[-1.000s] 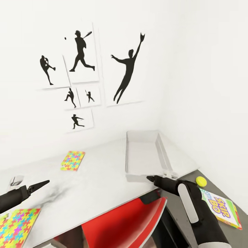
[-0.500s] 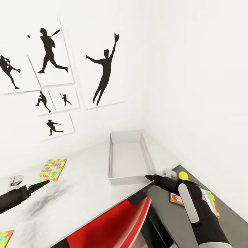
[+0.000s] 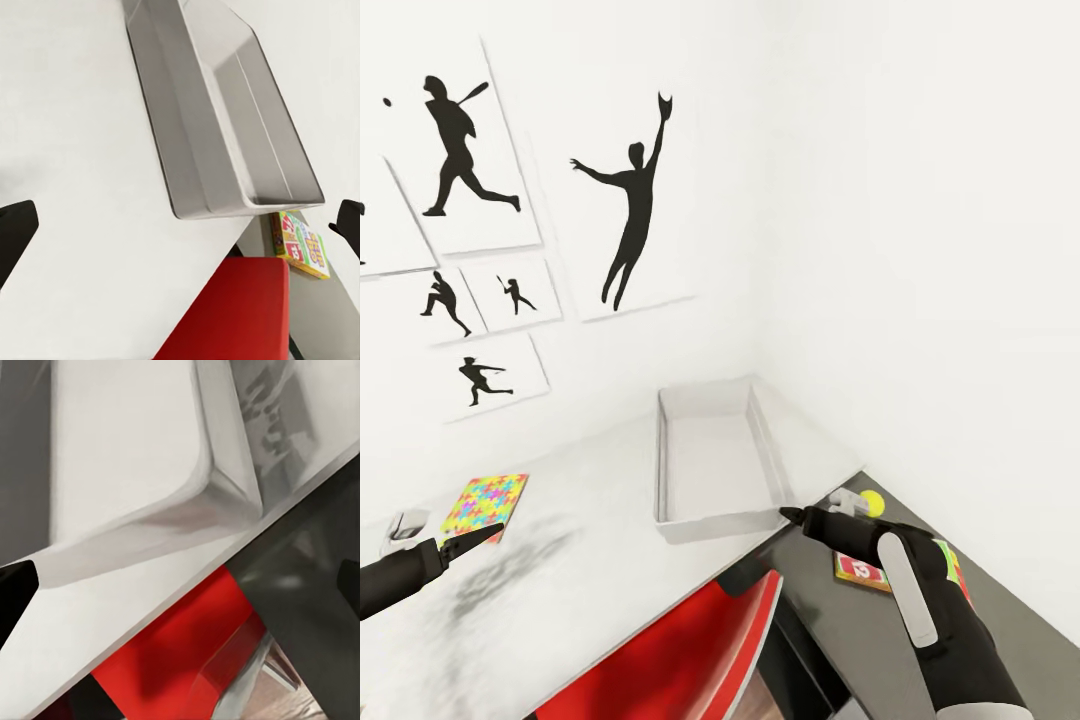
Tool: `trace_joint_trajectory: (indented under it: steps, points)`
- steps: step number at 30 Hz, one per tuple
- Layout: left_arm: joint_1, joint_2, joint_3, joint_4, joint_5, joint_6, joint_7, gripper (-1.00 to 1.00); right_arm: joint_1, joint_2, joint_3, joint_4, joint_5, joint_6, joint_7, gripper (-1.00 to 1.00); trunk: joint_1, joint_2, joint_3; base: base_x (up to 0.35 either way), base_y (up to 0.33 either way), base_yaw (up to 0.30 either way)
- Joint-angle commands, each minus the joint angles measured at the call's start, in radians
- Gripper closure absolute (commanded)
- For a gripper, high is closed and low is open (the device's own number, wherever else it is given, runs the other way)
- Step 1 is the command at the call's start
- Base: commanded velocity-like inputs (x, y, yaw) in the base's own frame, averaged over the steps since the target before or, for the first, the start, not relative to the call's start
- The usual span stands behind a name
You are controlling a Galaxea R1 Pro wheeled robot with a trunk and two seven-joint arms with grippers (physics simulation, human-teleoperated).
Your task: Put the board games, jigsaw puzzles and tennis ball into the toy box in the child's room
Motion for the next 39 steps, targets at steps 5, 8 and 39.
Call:
trace_joint_trajectory:
  steps: [5, 8, 39]
  points:
    - [-0.001, 0.000, 0.001, 0.000, 0.002, 0.010, -0.003, -1.00, -0.001, 0.002, -0.003, 0.000, 0.011, 0.005, 0.010, -1.00, 0.001, -0.002, -0.002, 0.005, 0.042, -0.006]
    - [-0.001, 0.000, 0.001, 0.000, 0.002, 0.010, -0.004, -1.00, -0.001, 0.002, -0.002, 0.001, 0.013, 0.005, 0.009, -1.00, 0.001, -0.002, -0.002, 0.001, 0.169, -0.001]
    - [-0.017, -0.021, 0.019, -0.034, 0.040, 0.012, -0.037, -1.00, 0.003, 0.028, 0.011, -0.030, 0.005, -0.015, 0.011, -1.00, 0.001, -0.002, -0.002, 0.019, 0.019, 0.000]
